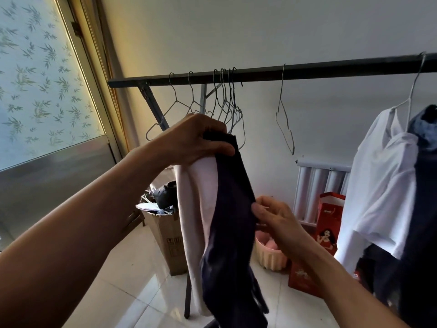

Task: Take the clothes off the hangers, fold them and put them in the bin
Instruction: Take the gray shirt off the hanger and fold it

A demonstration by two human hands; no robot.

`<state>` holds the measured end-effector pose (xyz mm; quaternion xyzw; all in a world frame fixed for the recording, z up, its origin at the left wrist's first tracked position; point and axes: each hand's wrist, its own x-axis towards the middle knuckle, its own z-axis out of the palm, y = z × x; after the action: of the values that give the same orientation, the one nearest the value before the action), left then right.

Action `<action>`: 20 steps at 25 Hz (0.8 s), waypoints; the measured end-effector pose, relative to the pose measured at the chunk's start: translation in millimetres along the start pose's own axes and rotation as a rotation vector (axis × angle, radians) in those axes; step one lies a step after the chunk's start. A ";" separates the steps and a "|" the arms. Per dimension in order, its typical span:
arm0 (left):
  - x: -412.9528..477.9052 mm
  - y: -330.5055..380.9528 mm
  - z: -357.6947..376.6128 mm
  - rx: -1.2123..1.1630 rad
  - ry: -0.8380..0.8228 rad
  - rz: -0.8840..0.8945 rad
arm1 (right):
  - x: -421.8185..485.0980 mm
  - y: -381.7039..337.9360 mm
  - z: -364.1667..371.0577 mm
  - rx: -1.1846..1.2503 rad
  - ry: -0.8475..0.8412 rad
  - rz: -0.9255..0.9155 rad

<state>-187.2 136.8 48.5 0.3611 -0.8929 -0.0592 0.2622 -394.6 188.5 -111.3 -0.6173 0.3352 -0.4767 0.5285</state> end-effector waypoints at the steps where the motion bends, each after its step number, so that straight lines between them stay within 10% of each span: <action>1: -0.2 0.3 -0.3 -0.019 -0.013 0.004 | 1.0 2.7 -1.5 0.086 0.084 0.009; 9: 0.8 7.1 -3.4 -0.194 -0.109 0.047 | 14.6 1.6 -0.5 -0.210 0.124 -0.050; 20: -14.0 4.3 -14.3 -0.196 -0.084 0.002 | 25.5 -17.4 18.8 0.190 -0.028 -0.008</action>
<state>-174.1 150.6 56.1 0.3300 -0.8934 -0.1613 0.2587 -370.3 175.1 -88.1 -0.5722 0.2788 -0.4997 0.5875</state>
